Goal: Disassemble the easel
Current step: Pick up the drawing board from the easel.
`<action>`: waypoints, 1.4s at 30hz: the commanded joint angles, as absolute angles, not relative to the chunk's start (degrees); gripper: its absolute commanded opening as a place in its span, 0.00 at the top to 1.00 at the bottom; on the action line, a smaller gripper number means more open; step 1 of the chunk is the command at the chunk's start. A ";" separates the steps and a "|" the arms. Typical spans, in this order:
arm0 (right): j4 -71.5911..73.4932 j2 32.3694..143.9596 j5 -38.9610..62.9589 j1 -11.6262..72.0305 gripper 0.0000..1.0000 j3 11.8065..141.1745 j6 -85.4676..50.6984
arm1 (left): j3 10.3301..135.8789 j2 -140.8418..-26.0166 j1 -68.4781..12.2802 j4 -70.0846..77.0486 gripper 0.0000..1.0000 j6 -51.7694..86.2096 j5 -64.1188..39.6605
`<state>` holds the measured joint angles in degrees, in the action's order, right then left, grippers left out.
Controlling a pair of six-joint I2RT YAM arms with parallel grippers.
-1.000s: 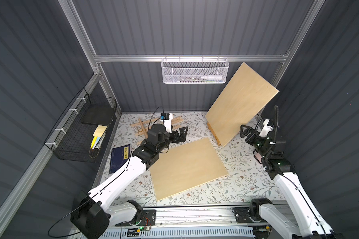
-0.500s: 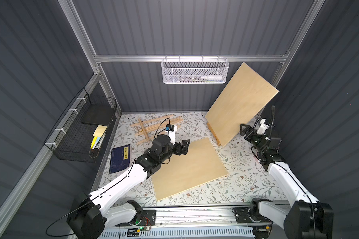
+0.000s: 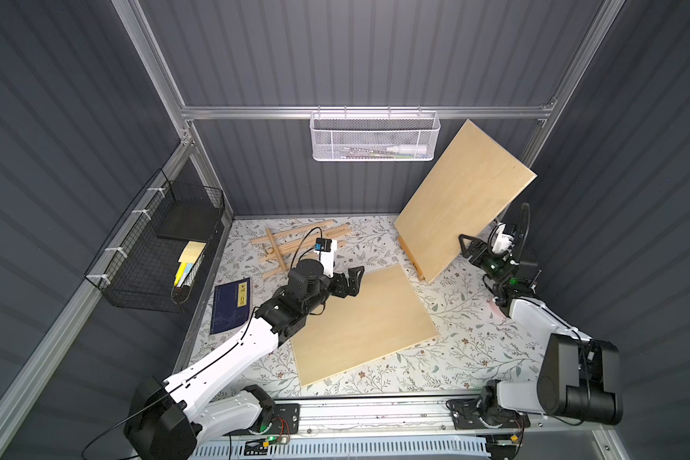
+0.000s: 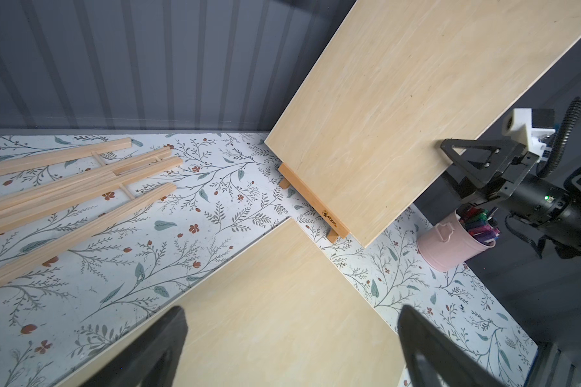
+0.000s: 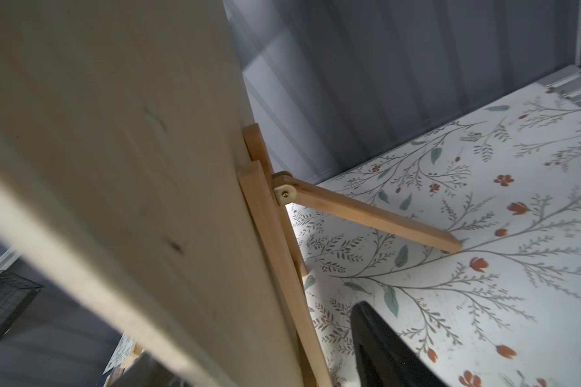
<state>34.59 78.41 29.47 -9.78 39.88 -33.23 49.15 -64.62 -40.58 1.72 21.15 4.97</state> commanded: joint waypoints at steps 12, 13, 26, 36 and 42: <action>55.57 86.64 36.85 -9.85 0.55 43.50 -37.62 | 48.91 -63.55 -40.78 2.19 0.00 19.82 5.63; 56.32 86.70 36.76 -9.87 0.56 43.39 -37.85 | 48.95 -63.56 -40.74 2.20 0.01 19.85 5.63; 58.09 85.91 34.63 -9.70 0.74 43.51 -38.23 | 48.91 -63.66 -40.70 2.26 0.01 19.59 5.10; 58.52 84.73 34.76 -9.73 0.94 42.89 -37.78 | 48.92 -63.73 -40.74 2.30 0.01 19.42 4.66; 59.04 82.97 32.05 -9.71 1.00 41.85 -37.36 | 48.91 -64.05 -40.72 2.37 0.01 19.35 4.66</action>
<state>55.59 86.02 33.45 -10.02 41.89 -33.17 49.12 -64.60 -40.58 1.74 20.51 4.91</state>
